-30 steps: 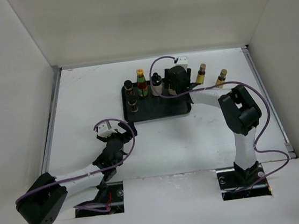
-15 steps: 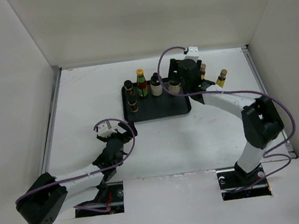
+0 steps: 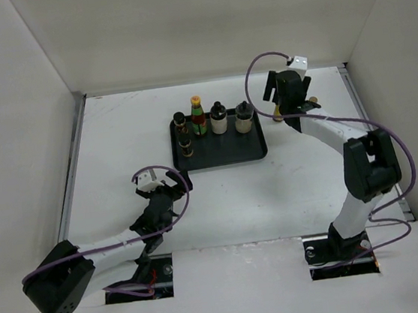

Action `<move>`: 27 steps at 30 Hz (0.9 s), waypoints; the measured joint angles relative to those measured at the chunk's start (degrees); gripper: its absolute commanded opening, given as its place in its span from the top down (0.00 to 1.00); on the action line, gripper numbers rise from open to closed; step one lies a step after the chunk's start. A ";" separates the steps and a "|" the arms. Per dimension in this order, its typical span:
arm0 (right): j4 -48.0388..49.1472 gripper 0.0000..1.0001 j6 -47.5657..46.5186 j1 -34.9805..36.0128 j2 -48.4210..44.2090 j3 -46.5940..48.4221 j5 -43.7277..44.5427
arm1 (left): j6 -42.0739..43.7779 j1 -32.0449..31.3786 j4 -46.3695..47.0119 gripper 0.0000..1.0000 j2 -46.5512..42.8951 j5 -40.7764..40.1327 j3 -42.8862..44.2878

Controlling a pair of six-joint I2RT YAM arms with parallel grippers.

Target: Organize the condiment bottles

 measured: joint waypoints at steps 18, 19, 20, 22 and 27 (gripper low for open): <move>-1.31 0.52 -3.06 -1.40 7.74 4.46 0.63 | 0.02 -0.24 0.92 0.00 1.46 0.11 0.11; -1.33 0.52 -3.21 -1.40 7.85 4.46 0.70 | 0.02 -0.24 0.92 0.00 1.46 0.11 0.11; -1.33 0.54 -3.34 -1.40 7.96 4.46 0.70 | 0.02 -0.24 0.94 0.00 1.44 0.13 0.11; -1.40 0.64 -3.58 -1.42 8.09 4.46 0.79 | 0.02 -0.22 1.01 0.00 1.44 0.11 0.11; -1.22 0.70 -3.37 -1.42 7.82 4.02 1.07 | 0.02 -0.22 1.14 0.00 1.27 0.11 0.11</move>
